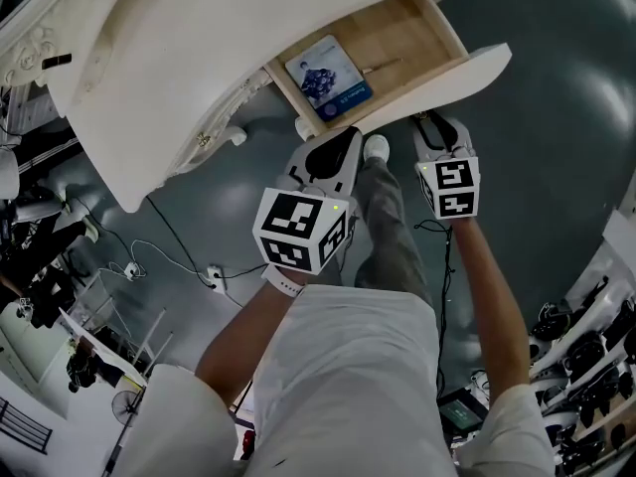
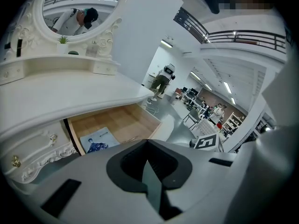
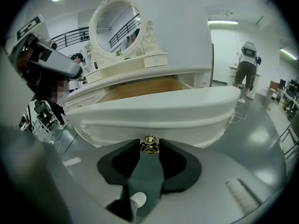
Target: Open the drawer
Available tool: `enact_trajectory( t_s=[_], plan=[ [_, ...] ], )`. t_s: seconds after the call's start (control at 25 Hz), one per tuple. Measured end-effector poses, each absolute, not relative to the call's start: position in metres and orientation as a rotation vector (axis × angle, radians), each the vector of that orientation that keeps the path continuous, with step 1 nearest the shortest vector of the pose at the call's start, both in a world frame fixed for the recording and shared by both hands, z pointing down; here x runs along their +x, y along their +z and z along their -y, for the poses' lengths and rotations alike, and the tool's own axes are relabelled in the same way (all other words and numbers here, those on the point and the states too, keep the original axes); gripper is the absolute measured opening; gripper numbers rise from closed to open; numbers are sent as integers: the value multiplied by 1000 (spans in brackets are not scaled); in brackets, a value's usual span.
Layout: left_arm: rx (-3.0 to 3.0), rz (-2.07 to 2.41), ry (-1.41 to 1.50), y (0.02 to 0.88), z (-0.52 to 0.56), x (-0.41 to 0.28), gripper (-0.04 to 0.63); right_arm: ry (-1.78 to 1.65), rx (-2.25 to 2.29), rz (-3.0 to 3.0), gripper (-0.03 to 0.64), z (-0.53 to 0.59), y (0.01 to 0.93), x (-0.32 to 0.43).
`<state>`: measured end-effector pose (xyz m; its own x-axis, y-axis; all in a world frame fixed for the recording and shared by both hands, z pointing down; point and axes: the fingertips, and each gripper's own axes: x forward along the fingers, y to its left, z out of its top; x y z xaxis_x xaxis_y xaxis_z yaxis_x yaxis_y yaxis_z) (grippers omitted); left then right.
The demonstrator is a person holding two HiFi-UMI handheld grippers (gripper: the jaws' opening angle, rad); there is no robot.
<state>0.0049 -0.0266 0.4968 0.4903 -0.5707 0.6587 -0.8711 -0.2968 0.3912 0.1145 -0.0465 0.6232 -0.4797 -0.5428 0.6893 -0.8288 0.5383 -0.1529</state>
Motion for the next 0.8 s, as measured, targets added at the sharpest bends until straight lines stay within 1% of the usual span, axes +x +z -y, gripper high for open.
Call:
enact_trajectory(
  t_s=[0.48,0.8],
  plan=[
    [2015,1170,517,492,19,9,8,664,1136,2171,141,47,622,116],
    [2018,1185,494,484,22,4,8,658,1169,2153,158,40,613,125]
  ],
)
